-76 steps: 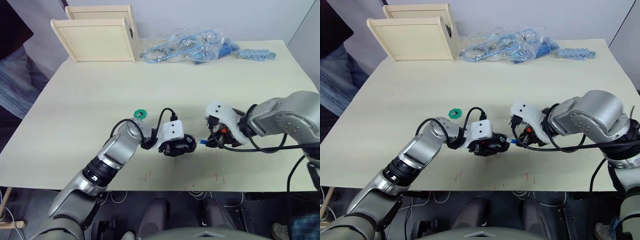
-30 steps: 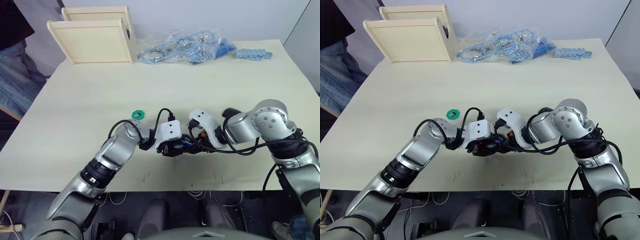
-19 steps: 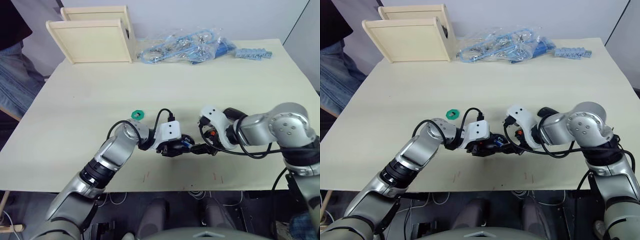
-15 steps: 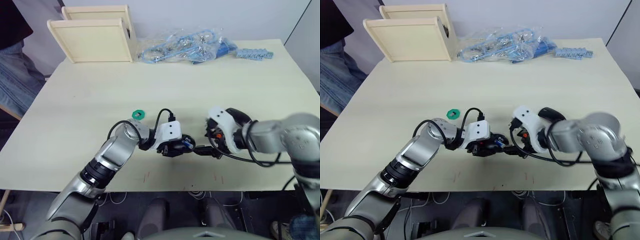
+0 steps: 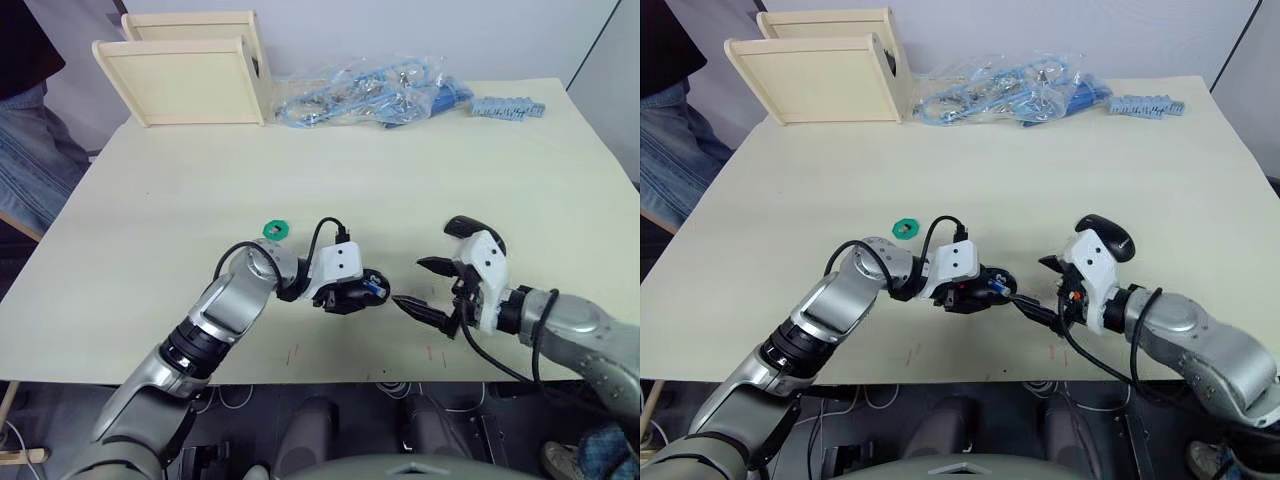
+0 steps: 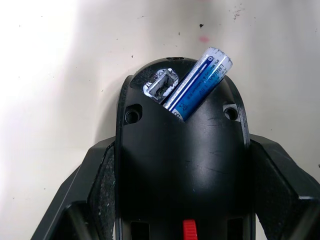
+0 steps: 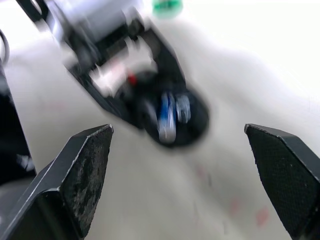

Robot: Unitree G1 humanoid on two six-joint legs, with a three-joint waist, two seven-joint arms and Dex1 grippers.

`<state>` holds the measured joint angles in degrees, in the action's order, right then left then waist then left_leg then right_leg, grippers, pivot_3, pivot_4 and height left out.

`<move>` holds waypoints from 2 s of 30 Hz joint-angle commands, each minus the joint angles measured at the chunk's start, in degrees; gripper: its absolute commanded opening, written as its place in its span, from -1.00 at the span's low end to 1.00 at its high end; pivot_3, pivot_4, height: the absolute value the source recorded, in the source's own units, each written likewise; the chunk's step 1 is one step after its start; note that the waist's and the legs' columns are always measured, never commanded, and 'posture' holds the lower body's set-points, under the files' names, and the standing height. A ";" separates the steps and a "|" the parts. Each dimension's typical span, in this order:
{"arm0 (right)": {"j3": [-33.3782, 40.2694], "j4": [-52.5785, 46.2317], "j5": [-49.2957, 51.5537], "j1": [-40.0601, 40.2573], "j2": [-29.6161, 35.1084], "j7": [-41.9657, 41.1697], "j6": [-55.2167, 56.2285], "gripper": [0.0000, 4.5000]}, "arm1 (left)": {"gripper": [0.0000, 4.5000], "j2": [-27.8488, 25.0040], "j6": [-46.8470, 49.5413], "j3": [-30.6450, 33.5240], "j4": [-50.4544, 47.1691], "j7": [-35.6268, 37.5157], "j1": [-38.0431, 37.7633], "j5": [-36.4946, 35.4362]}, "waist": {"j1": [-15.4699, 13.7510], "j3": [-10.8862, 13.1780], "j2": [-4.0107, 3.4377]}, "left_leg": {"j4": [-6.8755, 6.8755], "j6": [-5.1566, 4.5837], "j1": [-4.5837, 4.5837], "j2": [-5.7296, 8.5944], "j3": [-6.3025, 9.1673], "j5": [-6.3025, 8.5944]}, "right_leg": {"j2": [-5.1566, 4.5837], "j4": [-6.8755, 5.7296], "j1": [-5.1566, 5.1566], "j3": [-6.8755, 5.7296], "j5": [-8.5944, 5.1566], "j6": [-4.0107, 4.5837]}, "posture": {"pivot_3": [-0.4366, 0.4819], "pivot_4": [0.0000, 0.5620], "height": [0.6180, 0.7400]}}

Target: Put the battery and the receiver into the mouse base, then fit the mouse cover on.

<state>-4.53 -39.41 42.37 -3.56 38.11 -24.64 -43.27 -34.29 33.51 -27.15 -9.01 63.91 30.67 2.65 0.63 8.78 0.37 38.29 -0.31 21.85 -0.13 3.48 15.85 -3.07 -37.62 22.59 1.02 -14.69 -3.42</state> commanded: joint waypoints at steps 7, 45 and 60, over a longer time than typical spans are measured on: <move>-5.21 8.54 -11.52 1.36 -6.41 -8.15 15.13 0.20 | 0.31 -0.45 2.47 -3.70 0.89 0.14 -2.59 1.02 | 0.07 0.03 -0.03 | -0.01 0.00 -0.03 -0.01 -0.03 0.00 | 0.04 -0.04 0.04 0.06 0.03 0.06 | -0.05 -0.47 1.00; -15.77 30.75 -29.01 -0.76 -18.16 -14.80 25.30 -0.98 | 0.31 -0.42 4.57 -3.99 -0.76 0.14 -2.45 0.60 | 0.25 -0.23 0.03 | 0.00 0.00 -0.20 -0.02 -0.06 0.00 | 0.08 -0.13 -0.05 0.13 0.13 0.25 | -0.05 -0.47 1.00; -5.56 18.30 -18.64 -2.80 -14.58 -19.01 17.94 -0.98 | 0.31 -0.20 4.29 -4.00 -0.29 -0.13 -2.76 0.75 | 0.18 -0.72 -0.02 | -0.04 0.00 -0.23 -0.05 -0.02 0.00 | 0.13 -0.09 -0.09 0.19 0.10 0.30 | -0.05 -0.47 1.00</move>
<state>-13.27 -16.97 20.94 -5.92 22.69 -42.36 -25.68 -34.36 37.00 -27.16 -10.70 63.28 30.14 2.66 0.81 8.06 0.35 38.26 -0.31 21.67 -0.17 3.46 15.85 -2.95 -37.71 22.54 1.21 -14.58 -3.13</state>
